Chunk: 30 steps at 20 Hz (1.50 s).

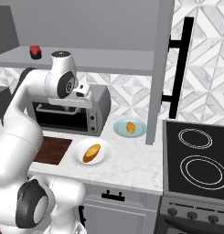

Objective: From the different types of pastries on the counter, select a croissant and place it on the cutting board. Then retrieve a jar of jam from the cabinet and place it alongside the croissant on the cutting board.

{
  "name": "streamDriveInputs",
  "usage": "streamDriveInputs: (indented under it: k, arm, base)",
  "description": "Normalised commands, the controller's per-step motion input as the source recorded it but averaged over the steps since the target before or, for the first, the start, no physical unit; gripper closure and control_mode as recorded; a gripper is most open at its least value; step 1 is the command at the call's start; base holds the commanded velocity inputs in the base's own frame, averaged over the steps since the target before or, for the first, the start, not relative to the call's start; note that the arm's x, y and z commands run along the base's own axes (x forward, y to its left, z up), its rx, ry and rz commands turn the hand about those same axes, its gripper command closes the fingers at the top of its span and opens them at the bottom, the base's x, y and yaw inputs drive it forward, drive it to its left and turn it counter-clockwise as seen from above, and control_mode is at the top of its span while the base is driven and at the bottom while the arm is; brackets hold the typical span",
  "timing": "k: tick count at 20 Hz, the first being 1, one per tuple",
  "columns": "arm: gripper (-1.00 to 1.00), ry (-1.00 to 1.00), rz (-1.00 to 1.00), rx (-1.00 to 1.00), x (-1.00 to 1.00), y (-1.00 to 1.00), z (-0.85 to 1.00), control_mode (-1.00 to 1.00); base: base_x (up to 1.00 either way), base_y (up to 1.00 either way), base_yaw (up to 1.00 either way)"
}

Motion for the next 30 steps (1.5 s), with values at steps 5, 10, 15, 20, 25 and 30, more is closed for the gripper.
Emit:
streamDriveInputs:
  k: [5, 10, 15, 20, 25, 30]
  arm:
    - [-1.0, -0.01, 0.0, 0.0, -0.14, -0.22, 0.0, -1.0]
    - [-1.0, -0.07, 0.02, 0.0, -0.28, -0.34, -0.01, -1.0]
    - [-1.0, -0.14, 0.11, 0.0, -0.16, -0.58, -0.1, -1.0]
    - [-1.0, -0.23, 0.16, 0.0, -0.01, -0.75, -0.26, -1.0]
    - [-1.0, -0.17, 0.12, 0.0, 0.17, -0.65, -0.3, -1.0]
    - [-1.0, 0.0, 0.01, 0.0, 0.32, -0.32, -0.11, -1.0]
  base:
    - [0.0, 0.0, 0.0]
    - [0.0, 0.0, 0.0]
    - [0.0, 0.0, 0.0]
    - [0.0, 0.0, 0.0]
    - [0.0, 0.0, 0.0]
    - [0.0, 0.0, 0.0]
